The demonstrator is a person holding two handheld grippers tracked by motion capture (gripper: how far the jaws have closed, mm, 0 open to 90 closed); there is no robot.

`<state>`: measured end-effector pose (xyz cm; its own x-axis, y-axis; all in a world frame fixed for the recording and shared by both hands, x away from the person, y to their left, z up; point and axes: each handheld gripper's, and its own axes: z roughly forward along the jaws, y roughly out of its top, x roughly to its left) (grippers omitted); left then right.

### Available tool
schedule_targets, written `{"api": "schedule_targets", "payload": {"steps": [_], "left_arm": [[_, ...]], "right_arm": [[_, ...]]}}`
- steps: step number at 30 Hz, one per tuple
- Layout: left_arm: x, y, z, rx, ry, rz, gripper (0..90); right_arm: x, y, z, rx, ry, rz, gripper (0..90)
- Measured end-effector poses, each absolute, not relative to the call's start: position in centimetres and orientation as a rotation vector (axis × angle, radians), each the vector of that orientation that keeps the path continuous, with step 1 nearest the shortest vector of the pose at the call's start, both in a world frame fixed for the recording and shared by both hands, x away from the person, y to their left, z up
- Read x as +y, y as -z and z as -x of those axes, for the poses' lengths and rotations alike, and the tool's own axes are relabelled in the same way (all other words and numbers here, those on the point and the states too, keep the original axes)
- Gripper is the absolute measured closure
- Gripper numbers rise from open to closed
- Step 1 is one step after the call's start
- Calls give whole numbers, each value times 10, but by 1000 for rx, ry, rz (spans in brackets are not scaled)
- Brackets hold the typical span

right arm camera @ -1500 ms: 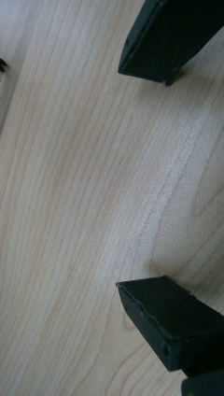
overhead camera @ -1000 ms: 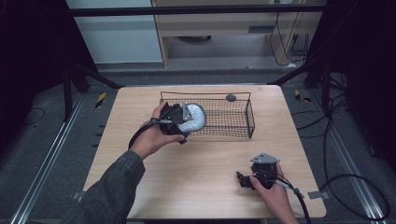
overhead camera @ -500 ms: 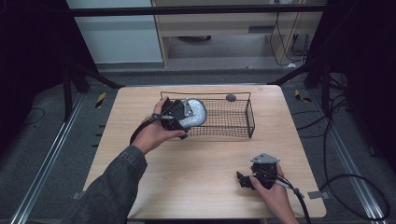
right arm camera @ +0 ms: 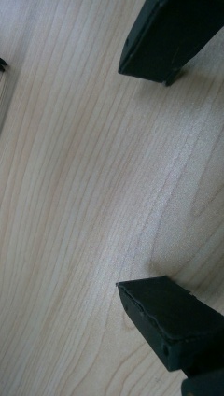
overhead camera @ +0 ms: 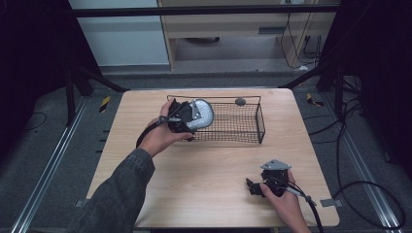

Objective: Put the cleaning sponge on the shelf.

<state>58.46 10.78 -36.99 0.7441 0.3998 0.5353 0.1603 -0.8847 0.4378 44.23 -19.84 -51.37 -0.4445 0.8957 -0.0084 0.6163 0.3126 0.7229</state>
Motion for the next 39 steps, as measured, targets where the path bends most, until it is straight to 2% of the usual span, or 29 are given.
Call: {"api": "schedule_targets", "payload": {"steps": [16, 39], "left_arm": [[110, 361, -598, 382, -982, -2581, 55], [107, 360, -612, 368, -984, -2601, 55]], "right_arm": [[-198, 514, -442, 2175, -921, -1345, 4], [-198, 514, -442, 2174, -922, -1342, 5]]}}
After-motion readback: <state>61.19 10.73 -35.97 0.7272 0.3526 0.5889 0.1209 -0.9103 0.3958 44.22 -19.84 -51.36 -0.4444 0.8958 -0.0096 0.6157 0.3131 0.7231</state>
